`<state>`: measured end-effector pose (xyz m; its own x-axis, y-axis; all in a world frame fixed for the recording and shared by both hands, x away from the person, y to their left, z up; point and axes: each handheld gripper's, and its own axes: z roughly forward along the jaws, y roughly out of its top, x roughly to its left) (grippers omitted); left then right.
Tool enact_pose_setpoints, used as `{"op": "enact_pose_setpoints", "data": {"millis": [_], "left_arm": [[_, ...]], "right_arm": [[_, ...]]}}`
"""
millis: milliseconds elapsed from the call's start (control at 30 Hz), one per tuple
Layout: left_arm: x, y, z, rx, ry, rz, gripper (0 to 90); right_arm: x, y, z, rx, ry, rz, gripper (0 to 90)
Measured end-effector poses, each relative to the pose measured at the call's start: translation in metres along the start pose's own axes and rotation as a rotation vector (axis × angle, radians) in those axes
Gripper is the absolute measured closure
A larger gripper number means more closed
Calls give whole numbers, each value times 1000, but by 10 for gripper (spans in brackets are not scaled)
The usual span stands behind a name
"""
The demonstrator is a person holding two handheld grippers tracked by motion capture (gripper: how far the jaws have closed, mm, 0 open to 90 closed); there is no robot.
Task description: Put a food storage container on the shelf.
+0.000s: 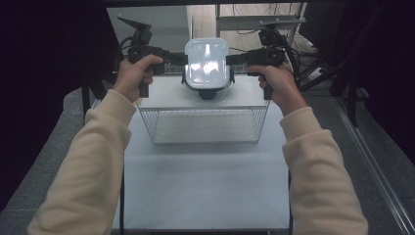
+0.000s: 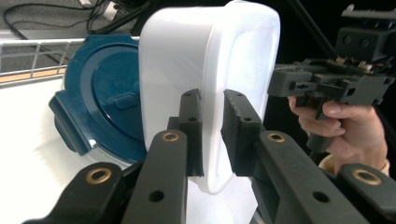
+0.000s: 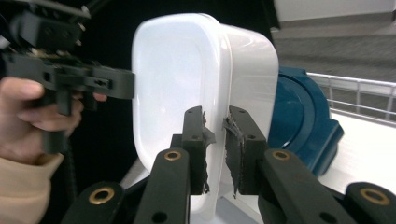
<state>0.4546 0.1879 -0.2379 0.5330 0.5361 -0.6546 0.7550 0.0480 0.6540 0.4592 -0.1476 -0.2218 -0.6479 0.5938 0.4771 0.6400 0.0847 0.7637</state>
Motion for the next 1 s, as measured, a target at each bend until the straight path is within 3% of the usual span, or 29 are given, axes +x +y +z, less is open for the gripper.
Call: {"op": "enact_pose_setpoints", "data": {"millis": [167, 467, 633, 733, 833, 867, 967, 1000], "left_arm": [[13, 7, 7, -9, -16, -71, 765], [38, 16, 21, -18, -60, -188, 701], [45, 15, 27, -34, -60, -187, 663], [46, 14, 30, -35, -55, -178, 605], [44, 13, 29, -68, -41, -148, 432], [42, 13, 27, -82, -30, -145, 363], [33, 8, 12, -138, -25, -87, 290], [27, 5, 6, -149, 3, -48, 276]], "right_arm": [[-13, 9, 9, 6, 31, 71, 743], [-41, 21, 29, -1, 28, 220, 730], [-49, 19, 33, -19, 34, 238, 714], [-49, 17, 33, -26, 40, 223, 680], [-43, 14, 31, -63, 19, 174, 568], [-38, 14, 28, -80, 4, 136, 536], [-26, 12, 14, -122, -33, 54, 460], [-22, 9, 7, -138, -34, 20, 448]]}}
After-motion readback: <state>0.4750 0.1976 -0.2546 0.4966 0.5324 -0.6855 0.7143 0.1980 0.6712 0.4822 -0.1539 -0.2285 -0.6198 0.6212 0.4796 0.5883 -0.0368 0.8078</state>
